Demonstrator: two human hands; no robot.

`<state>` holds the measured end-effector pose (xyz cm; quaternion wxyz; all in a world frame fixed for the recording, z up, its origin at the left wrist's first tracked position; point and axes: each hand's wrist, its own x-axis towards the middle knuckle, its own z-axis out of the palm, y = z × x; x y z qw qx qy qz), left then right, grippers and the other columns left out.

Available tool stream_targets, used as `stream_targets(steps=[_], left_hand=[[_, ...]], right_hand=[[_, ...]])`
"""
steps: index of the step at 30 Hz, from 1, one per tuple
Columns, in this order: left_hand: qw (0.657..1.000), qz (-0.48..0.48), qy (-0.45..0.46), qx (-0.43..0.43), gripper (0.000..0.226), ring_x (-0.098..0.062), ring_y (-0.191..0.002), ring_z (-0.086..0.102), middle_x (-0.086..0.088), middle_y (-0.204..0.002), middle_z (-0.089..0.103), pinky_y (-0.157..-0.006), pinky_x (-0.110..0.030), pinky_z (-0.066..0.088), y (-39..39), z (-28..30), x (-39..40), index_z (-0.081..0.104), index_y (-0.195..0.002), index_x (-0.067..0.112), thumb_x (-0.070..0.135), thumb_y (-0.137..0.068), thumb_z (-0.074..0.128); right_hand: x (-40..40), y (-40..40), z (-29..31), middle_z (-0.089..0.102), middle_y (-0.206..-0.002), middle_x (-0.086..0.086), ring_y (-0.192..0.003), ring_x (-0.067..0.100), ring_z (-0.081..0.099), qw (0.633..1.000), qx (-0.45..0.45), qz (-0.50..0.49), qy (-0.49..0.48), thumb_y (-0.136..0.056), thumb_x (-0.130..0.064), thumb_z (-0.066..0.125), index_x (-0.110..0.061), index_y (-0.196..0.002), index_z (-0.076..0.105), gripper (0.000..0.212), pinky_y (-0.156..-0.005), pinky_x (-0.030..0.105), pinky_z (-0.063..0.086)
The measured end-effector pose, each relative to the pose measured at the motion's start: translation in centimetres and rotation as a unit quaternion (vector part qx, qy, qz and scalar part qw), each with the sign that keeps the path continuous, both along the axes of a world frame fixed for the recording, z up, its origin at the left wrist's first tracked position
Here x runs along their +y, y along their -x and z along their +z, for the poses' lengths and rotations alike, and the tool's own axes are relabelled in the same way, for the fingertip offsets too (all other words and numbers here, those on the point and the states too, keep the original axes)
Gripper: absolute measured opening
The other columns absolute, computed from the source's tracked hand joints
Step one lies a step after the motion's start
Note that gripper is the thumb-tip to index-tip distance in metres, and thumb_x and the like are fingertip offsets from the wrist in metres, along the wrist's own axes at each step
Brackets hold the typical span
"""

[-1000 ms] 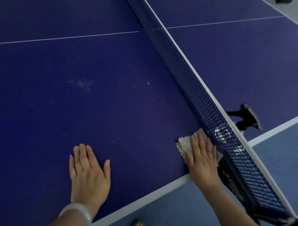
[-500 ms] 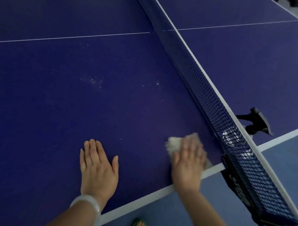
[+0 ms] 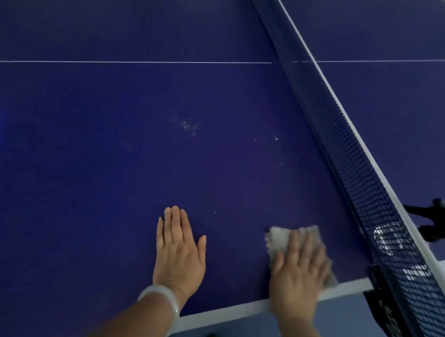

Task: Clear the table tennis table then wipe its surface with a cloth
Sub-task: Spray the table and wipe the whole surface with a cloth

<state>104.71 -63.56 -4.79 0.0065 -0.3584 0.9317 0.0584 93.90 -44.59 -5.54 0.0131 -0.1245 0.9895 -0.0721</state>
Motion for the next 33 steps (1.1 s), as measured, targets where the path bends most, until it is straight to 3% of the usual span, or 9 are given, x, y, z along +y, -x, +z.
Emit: stream_targets(steps=[7, 11, 15, 18, 22, 25, 27, 30, 33], left_hand=[[1.0, 0.004, -0.019, 0.002, 0.071, -0.037, -0.145, 0.022, -0.025, -0.154, 0.027, -0.116, -0.051, 0.025, 0.0, 0.2, 0.0, 0.027, -0.146, -0.008, 0.044, -0.099, 0.017], [0.999, 0.004, -0.031, 0.005, 0.071, -0.037, -0.146, 0.019, -0.024, -0.155, 0.024, -0.116, -0.052, 0.026, -0.2, 0.2, 0.0, 0.025, -0.147, -0.007, 0.045, -0.1, 0.015], [0.998, 0.005, -0.056, 0.016, 0.07, -0.036, -0.148, 0.014, -0.023, -0.157, 0.019, -0.118, -0.05, 0.021, -0.3, 0.0, -0.1, 0.022, -0.148, -0.006, 0.045, -0.101, 0.016], [0.992, -0.008, -0.099, 0.079, 0.063, -0.026, -0.15, 0.005, -0.016, -0.161, 0.013, -0.119, -0.044, 0.009, -0.8, -0.2, -0.3, 0.022, -0.15, 0.0, 0.041, -0.102, 0.015], [0.947, 0.033, -0.232, 0.218, 0.052, 0.0, -0.147, -0.005, 0.017, -0.159, 0.0, -0.122, -0.025, 0.004, -1.8, 1.1, -1.8, 0.02, -0.152, 0.021, 0.034, -0.102, 0.022], [0.96, 0.037, -0.183, 0.209, 0.052, -0.003, -0.147, 0.003, 0.011, -0.158, 0.01, -0.119, -0.022, 0.004, -1.1, 1.9, -4.4, 0.022, -0.152, 0.017, 0.022, -0.102, 0.035], [0.976, 0.054, -0.123, 0.173, 0.055, -0.017, -0.149, 0.008, -0.004, -0.16, 0.016, -0.12, -0.03, 0.005, 0.4, 1.5, -6.8, 0.023, -0.151, 0.007, 0.023, -0.101, 0.038], [0.983, 0.098, -0.102, 0.118, 0.06, -0.028, -0.149, 0.01, -0.017, -0.159, 0.017, -0.121, -0.039, 0.008, 2.7, 0.8, -9.6, 0.021, -0.151, -0.001, 0.034, -0.102, 0.029], [0.991, 0.098, -0.061, 0.067, 0.066, -0.035, -0.147, 0.015, -0.024, -0.156, 0.02, -0.121, -0.047, 0.016, 3.8, 0.3, -9.8, 0.021, -0.148, -0.006, 0.039, -0.1, 0.015]], right_hand=[[-8.5, 2.3, -0.5, 0.008, -0.163, 0.004, -0.15, 0.03, 0.003, 0.95, 0.002, 0.311, -0.019, -0.1, -0.045, 0.019, -0.023, -0.155, 0.016, 0.059, -0.119, 0.051, 0.005], [-6.0, 9.1, -0.3, -0.002, -0.164, 0.002, -0.149, 0.031, 0.0, 0.989, -0.034, 0.138, -0.034, -0.095, -0.054, 0.003, -0.027, -0.156, 0.006, 0.066, -0.12, 0.053, 0.001], [-5.7, 5.4, 0.6, -0.004, -0.163, 0.004, -0.149, 0.032, -0.004, 0.998, -0.055, 0.015, -0.023, -0.094, -0.054, -0.002, -0.023, -0.156, 0.006, 0.07, -0.119, 0.054, -0.001], [-8.8, -0.1, 0.4, 0.004, -0.162, 0.01, -0.149, 0.036, 0.001, 0.993, -0.031, 0.113, -0.033, -0.098, -0.049, 0.009, -0.019, -0.156, 0.012, 0.065, -0.119, 0.057, 0.004], [-13.4, -0.9, -0.1, 0.007, -0.163, 0.006, -0.15, 0.031, -0.001, 0.961, -0.02, 0.276, -0.019, -0.101, -0.046, 0.016, -0.022, -0.155, 0.014, 0.06, -0.118, 0.053, 0.004], [-13.8, 4.1, -0.4, 0.009, -0.163, 0.004, -0.149, 0.031, 0.007, 0.931, 0.009, 0.362, -0.043, -0.102, -0.047, 0.013, -0.024, -0.155, 0.016, 0.058, -0.117, 0.051, 0.006], [-12.2, 8.5, -0.6, 0.01, -0.162, 0.005, -0.147, 0.035, 0.013, 0.963, 0.013, 0.266, -0.041, -0.102, -0.045, 0.015, -0.023, -0.155, 0.017, 0.057, -0.118, 0.053, 0.007], [-8.8, 11.2, 0.0, -0.005, -0.163, 0.0, -0.149, 0.032, -0.002, 0.998, -0.05, 0.02, -0.024, -0.101, -0.049, 0.008, -0.025, -0.156, 0.005, 0.06, -0.12, 0.053, -0.002], [-9.6, 6.9, 0.4, -0.003, -0.163, 0.004, -0.149, 0.034, -0.002, 0.998, -0.047, -0.045, -0.017, -0.097, -0.051, 0.001, -0.022, -0.156, 0.006, 0.066, -0.119, 0.052, -0.005]])
